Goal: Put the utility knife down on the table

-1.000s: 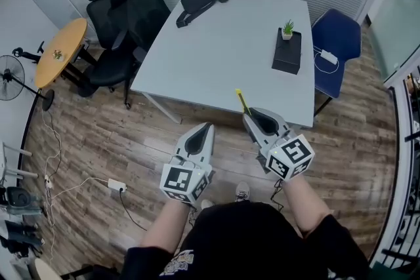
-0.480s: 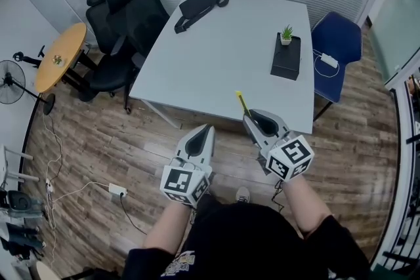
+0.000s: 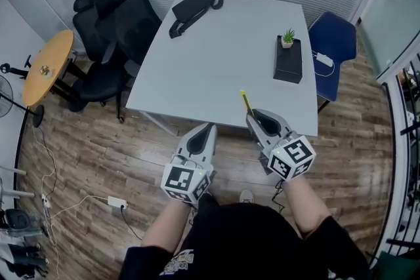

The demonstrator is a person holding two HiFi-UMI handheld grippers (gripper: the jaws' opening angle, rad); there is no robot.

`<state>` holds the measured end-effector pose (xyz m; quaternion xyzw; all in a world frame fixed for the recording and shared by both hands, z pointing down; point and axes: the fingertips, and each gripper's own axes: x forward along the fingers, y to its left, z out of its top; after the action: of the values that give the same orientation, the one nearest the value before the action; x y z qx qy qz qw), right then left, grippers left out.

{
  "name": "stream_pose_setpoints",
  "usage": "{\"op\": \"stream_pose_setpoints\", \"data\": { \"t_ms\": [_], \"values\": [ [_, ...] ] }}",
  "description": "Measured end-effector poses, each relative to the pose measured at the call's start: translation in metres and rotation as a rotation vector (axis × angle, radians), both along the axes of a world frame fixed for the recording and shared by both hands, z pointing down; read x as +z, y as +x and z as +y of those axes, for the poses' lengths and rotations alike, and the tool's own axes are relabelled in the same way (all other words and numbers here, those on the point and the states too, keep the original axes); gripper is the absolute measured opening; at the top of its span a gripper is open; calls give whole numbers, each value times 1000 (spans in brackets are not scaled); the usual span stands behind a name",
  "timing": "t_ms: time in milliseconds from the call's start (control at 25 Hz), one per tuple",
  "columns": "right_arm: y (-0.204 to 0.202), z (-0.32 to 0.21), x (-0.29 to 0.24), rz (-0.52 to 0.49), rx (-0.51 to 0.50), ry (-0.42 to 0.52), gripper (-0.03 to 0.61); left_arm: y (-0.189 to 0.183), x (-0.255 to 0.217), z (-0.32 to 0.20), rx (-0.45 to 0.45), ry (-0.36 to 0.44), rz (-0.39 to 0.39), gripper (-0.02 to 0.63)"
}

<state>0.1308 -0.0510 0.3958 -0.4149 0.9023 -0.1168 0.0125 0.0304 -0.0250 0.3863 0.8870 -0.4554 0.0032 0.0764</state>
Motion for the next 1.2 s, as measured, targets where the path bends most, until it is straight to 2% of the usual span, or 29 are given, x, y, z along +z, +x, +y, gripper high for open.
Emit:
{"op": "stream_pose_setpoints", "data": {
  "t_ms": [400, 920, 1200],
  "values": [
    [-62, -51, 3, 29, 106, -24, 60, -61, 1, -59, 136, 2, -6, 5],
    [-133, -91, -10, 82, 176, 11, 58, -127, 3, -105, 223, 0, 27, 5],
    [-159, -98, -20, 108, 189, 38, 58, -153, 3, -112, 233, 9, 48, 5]
  ]
}}
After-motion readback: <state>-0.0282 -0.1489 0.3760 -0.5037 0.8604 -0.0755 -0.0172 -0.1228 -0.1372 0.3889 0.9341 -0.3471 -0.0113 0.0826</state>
